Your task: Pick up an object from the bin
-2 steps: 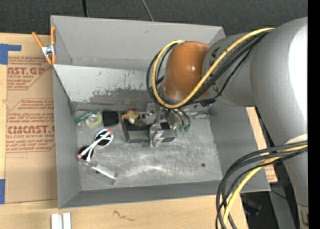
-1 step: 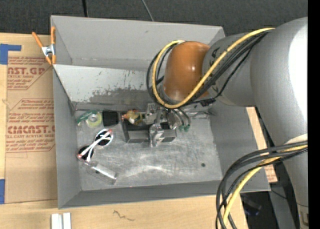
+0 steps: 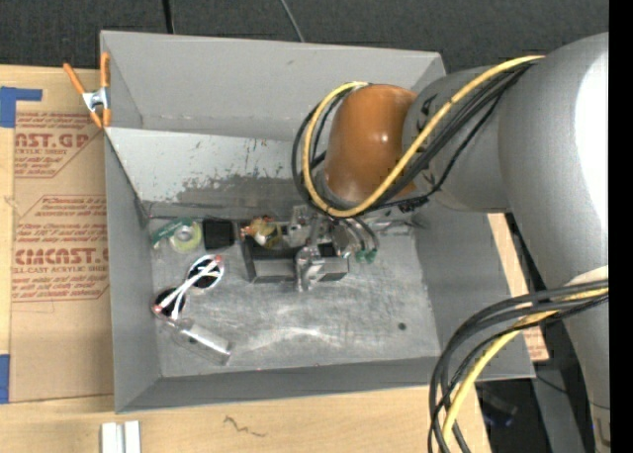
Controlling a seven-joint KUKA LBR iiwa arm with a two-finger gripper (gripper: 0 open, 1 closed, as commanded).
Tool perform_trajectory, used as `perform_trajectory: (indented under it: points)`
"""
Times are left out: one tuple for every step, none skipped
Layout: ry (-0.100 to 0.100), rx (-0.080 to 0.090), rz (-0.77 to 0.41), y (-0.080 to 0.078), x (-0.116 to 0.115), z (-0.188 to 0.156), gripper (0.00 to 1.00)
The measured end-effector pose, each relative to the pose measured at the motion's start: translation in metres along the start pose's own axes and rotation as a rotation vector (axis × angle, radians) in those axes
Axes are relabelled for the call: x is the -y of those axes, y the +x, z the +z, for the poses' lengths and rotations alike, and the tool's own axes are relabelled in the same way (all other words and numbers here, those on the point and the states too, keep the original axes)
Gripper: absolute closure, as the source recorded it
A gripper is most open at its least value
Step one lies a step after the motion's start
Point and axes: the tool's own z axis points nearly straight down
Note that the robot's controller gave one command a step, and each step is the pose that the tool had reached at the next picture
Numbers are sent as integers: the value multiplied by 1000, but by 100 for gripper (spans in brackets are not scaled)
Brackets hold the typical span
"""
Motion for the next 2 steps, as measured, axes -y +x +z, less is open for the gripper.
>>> perform_trajectory:
  points:
    - [-1,-6,0,5,-1,-3,100]
    - [-2,-25,-2,7,-1,-18,100]
